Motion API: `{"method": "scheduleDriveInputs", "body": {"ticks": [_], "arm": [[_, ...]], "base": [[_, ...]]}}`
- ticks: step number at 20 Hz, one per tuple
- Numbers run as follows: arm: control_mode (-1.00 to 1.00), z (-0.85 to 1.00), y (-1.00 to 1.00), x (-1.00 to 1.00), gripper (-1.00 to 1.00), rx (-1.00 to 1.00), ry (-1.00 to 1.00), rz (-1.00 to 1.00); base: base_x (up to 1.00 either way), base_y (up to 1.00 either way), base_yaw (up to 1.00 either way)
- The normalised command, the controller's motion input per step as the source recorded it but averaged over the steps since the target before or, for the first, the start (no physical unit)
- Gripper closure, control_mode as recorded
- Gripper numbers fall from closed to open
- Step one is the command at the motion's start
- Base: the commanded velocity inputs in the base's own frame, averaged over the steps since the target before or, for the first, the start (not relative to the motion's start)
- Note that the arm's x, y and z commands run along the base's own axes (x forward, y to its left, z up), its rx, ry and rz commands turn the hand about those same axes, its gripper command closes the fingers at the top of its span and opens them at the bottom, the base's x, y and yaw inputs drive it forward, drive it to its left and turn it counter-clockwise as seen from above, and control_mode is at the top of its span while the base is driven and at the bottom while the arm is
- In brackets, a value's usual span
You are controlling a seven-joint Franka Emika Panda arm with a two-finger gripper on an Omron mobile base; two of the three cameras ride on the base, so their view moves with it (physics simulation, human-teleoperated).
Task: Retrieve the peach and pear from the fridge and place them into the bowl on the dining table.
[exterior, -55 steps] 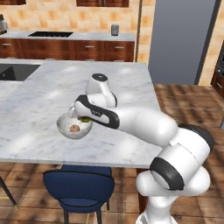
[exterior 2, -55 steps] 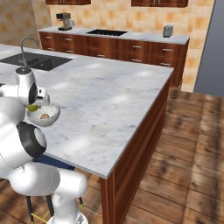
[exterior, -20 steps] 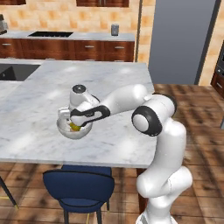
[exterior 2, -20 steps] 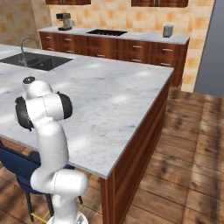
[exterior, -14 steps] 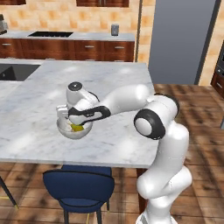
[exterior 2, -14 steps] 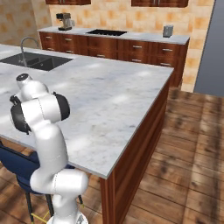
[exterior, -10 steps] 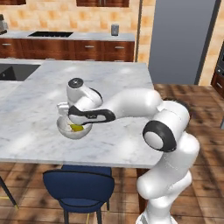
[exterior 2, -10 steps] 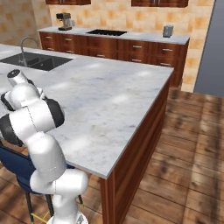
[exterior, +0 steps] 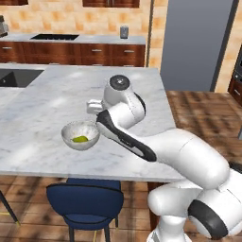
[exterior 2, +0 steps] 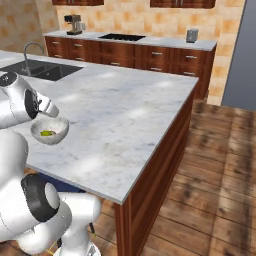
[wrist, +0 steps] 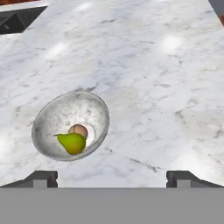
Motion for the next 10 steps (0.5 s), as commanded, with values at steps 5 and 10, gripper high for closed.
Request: {"method": "scheduleDriveInputs", "body": {"ticks": [5,10], "arm": [[-1.00,1.00,-0.92,-1.00,-1.00,0.07,-0.15,0.00],[-1.00,0.95,-0.77,-1.00,-1.00,0.06,-0.11,0.04]], "base": [[0.00,0.00,0.00],[0.00,0.00,0.00]]}}
